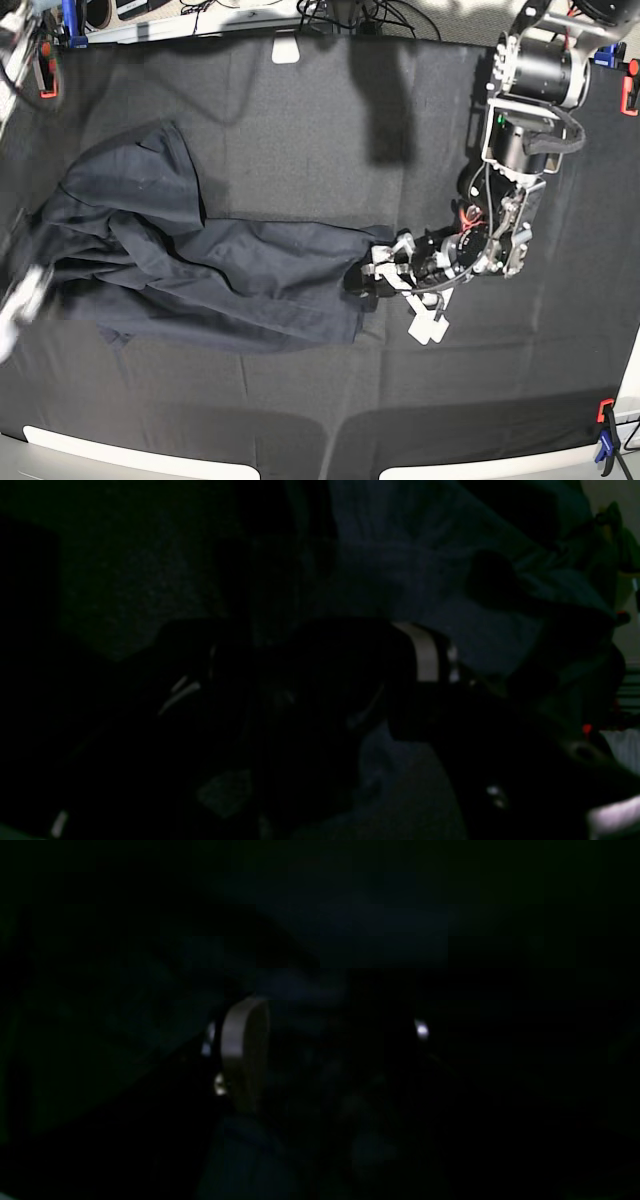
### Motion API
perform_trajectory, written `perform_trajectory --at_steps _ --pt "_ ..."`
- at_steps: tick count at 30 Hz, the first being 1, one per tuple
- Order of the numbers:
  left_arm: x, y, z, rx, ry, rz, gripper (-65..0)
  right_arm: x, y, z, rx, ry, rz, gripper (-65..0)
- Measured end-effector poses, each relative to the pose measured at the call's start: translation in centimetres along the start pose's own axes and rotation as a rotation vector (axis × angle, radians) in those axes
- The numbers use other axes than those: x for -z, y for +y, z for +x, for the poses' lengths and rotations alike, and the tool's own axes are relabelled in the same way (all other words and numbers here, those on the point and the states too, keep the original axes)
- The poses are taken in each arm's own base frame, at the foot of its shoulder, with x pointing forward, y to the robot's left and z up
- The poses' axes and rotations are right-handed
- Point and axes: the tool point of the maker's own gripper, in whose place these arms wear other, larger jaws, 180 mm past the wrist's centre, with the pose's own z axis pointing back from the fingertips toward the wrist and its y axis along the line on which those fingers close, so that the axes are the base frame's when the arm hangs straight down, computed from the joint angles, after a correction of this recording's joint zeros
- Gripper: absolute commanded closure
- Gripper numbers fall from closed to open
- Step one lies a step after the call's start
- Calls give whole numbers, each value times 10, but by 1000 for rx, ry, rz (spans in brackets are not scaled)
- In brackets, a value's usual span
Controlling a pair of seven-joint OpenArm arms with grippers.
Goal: Layout the t-shirt on the table in an organized manner, then fold the t-shirt properly
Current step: 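Pull the held fabric with the left gripper toward the right gripper, then grasp a shirt edge with the right gripper, keep left gripper holding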
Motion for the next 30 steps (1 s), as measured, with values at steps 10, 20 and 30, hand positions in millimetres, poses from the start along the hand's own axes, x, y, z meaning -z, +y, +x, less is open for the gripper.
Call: perform_trajectory --at_steps 10,20,30 --pt "15 -26 -5 -23 15 -60 -382 -1 11 -53 128 14 90 -342" --pt "15 -20 -6 24 41 -27 0 -31 29 -76 114 -34 94 -342" --pt "-33 41 -10 40 126 85 0 -17 107 -103 139 -103 208 -342"
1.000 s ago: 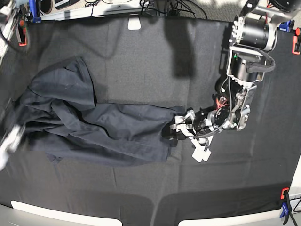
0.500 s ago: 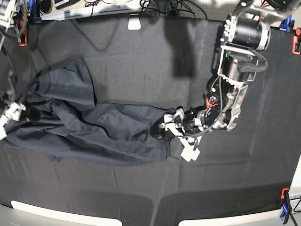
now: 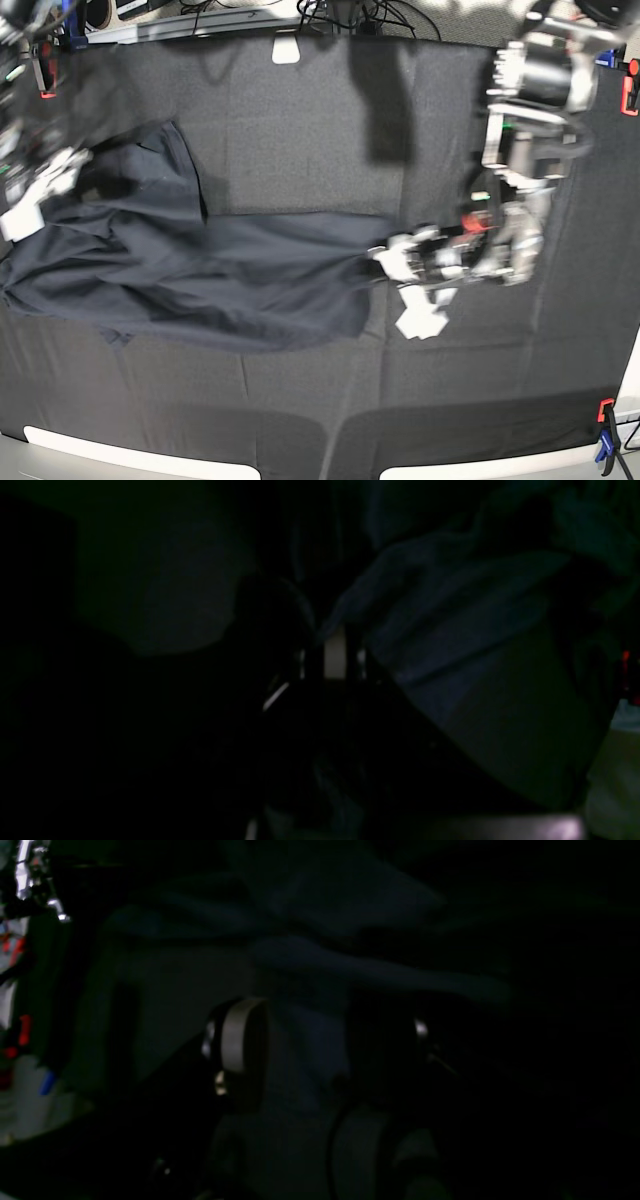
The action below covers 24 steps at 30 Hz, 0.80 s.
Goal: Layout the t-shirt on the table in an organized manner, then fold the t-shirt properly
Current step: 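Grasp a shirt edge with the right gripper, keep left gripper holding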
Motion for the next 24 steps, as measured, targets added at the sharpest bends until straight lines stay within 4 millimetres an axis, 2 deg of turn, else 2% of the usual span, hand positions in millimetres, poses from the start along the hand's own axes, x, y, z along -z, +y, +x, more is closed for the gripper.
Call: perform_trajectory --at_steps 5,10,17,19,21,24 --pt "-45 46 1 -63 -10 55 0 10 23 2 0 -43 41 -342" --pt "-96 91 4 -92 -26 138 0 9 30 7 -22 -58 48 -342" --pt "-172 135 42 -152 -227 213 0 9 32 10 -34 -63 48 -342" --pt "-195 146 53 -182 -297 235 0 9 32 11 -34 -64 49 -342" --pt "-209 148 63 -216 -369 224 0 9 32 11 -34 -64 49 -342" --pt "-211 145 63 -242 -374 196 0 8 33 16 -31 -95 54 -342"
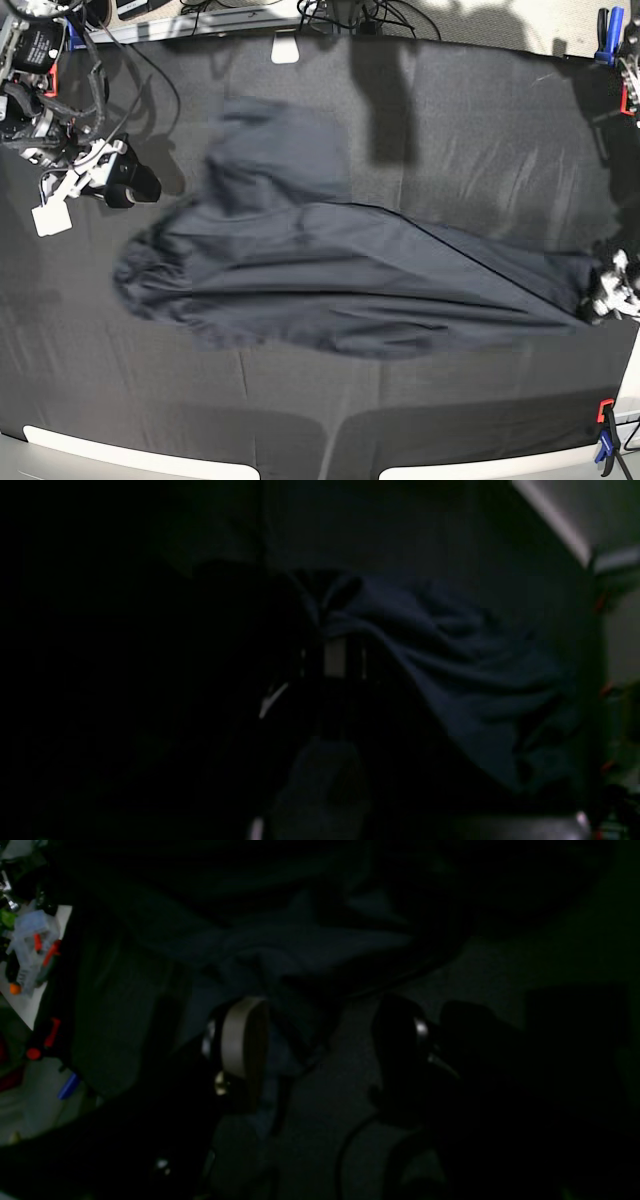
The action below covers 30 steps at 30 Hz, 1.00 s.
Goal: Layout the t-shirt on the table in an organized manner, then fold the t-shirt properly
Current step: 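Grasp a shirt edge with the right gripper, keep left gripper holding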
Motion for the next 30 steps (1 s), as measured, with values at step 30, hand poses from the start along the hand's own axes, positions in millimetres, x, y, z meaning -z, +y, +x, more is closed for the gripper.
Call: perform_trajectory --at_steps 30 --pt "9 -9 -13 -16 39 -29 0 40 141 -136 -1025 616 184 -260"
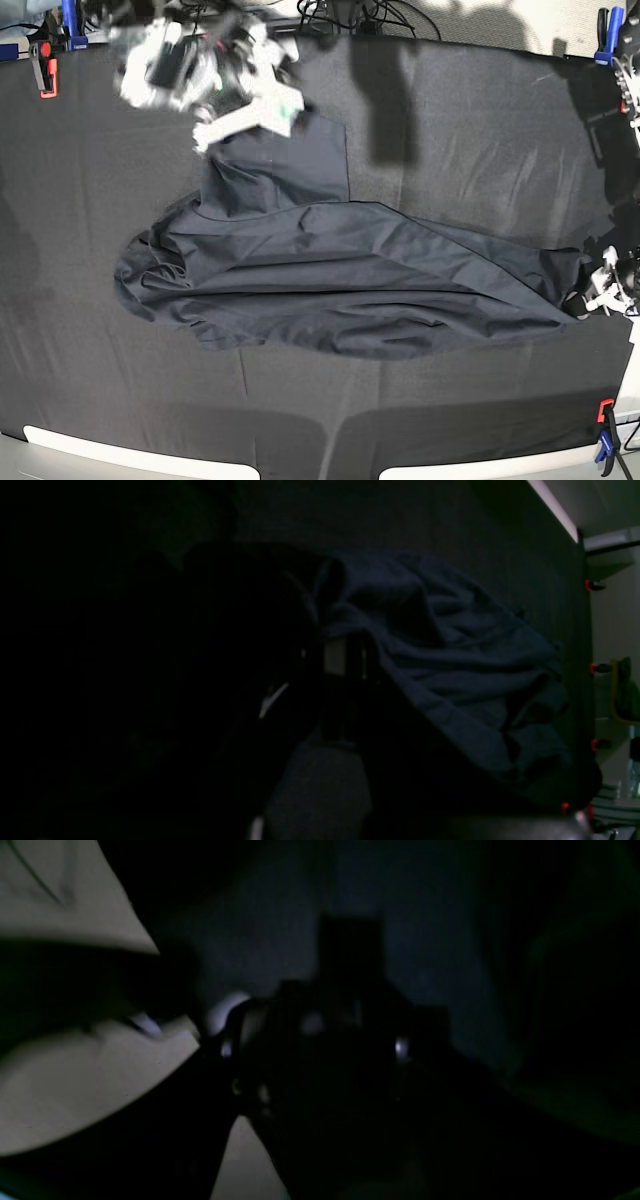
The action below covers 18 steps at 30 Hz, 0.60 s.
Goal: Layout the t-shirt on the table in an organized manner, then fold the t-shirt properly
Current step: 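Grasp a shirt edge with the right gripper, keep left gripper holding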
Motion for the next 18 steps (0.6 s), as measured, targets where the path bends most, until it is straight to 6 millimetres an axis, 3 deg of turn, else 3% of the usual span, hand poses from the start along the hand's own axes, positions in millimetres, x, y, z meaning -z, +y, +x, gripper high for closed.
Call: perform_trajectory --at_steps 3,6,9,13,18 --pt "0 0 0 0 0 0 0 0 3 -19 -139 79 -24 -260" --pt "0 0 0 0 0 0 0 0 9 -26 -243 91 -35 -260" --pt "0 0 0 0 0 0 0 2 0 -34 -307 119 -127 -260" --pt "0 0 0 0 0 0 0 5 -15 -40 -315 146 -236 -260" --pt "0 0 0 0 1 0 0 20 -16 -53 -324 167 -211 -260"
